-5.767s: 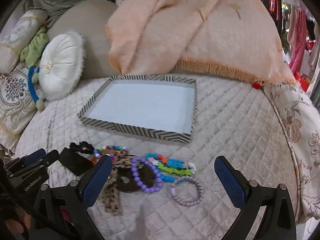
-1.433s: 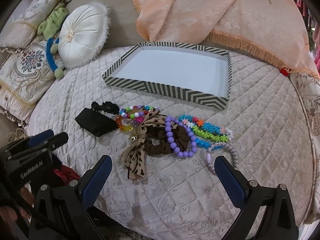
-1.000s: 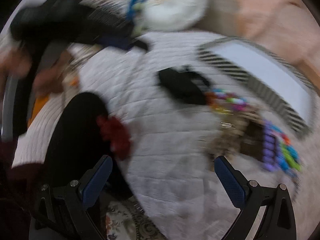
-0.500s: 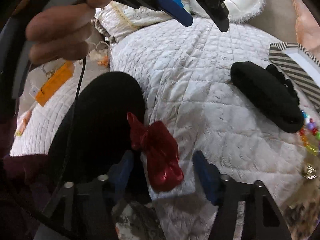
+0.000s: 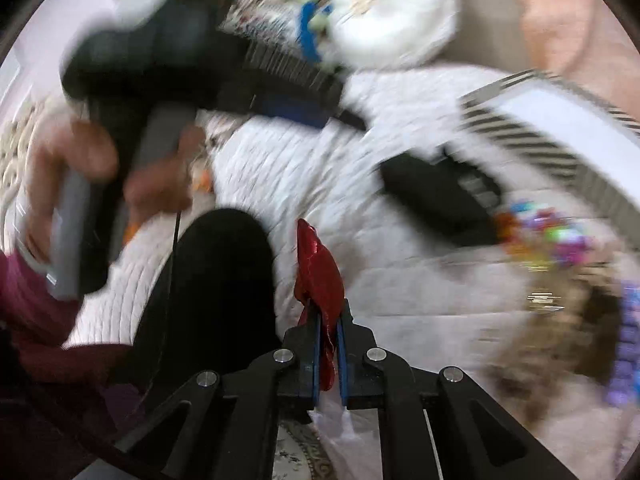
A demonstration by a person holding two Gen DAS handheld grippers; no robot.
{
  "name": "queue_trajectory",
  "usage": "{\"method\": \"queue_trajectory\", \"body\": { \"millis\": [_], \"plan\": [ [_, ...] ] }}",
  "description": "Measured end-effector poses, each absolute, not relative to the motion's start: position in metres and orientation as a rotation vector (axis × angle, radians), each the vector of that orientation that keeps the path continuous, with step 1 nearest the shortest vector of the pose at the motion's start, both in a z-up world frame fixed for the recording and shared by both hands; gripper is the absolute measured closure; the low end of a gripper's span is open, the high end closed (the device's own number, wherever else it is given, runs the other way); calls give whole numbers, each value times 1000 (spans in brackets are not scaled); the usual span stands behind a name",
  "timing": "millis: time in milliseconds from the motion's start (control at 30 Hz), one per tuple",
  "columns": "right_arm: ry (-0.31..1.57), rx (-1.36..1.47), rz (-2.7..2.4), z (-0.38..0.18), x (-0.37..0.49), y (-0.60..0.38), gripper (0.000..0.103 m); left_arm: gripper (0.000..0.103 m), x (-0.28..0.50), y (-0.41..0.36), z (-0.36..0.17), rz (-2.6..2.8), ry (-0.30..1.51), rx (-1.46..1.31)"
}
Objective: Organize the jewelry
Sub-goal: 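Grasp the red bow with the right gripper while the left gripper grasps the black pouch, then lower the black pouch into the tray with the left gripper while the right gripper releases the red bow there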
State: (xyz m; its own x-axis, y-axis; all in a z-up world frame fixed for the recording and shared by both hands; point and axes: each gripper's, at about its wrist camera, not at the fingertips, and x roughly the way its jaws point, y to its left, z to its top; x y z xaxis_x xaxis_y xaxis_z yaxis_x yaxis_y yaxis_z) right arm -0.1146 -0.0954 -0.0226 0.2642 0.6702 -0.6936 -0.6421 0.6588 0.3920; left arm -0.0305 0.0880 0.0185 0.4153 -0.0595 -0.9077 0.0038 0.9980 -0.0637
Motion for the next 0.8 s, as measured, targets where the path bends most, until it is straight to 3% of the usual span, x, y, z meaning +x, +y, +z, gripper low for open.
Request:
{"method": "queue_trajectory", "body": {
  "millis": [167, 233, 300, 467, 500, 533, 600, 633, 800],
  "plan": [
    [917, 65, 791, 0, -113, -143, 97, 59, -27, 80, 18, -80, 1154, -113],
    [905, 99, 757, 8, -112, -164, 97, 48, -23, 82, 17, -80, 1159, -154],
    [891, 151, 733, 17, -110, -182, 97, 42, -20, 81, 11, -88, 1173, -178],
    [847, 241, 668, 29, -103, -214, 97, 43, -12, 73, -13, -76, 1222, -137],
    [843, 249, 663, 31, -103, -217, 97, 46, -11, 71, -17, -89, 1227, -145],
    [836, 261, 655, 32, -102, -220, 97, 64, -11, 71, -20, -111, 1223, -164],
    [831, 269, 642, 33, -101, -223, 97, 84, -11, 69, -24, -119, 1237, -163],
    [830, 270, 634, 34, -100, -224, 97, 90, -11, 69, -24, -122, 1228, -165],
    [818, 309, 598, 37, -95, -233, 97, 94, -24, 69, -3, -162, 1161, -173]
  ]
}}
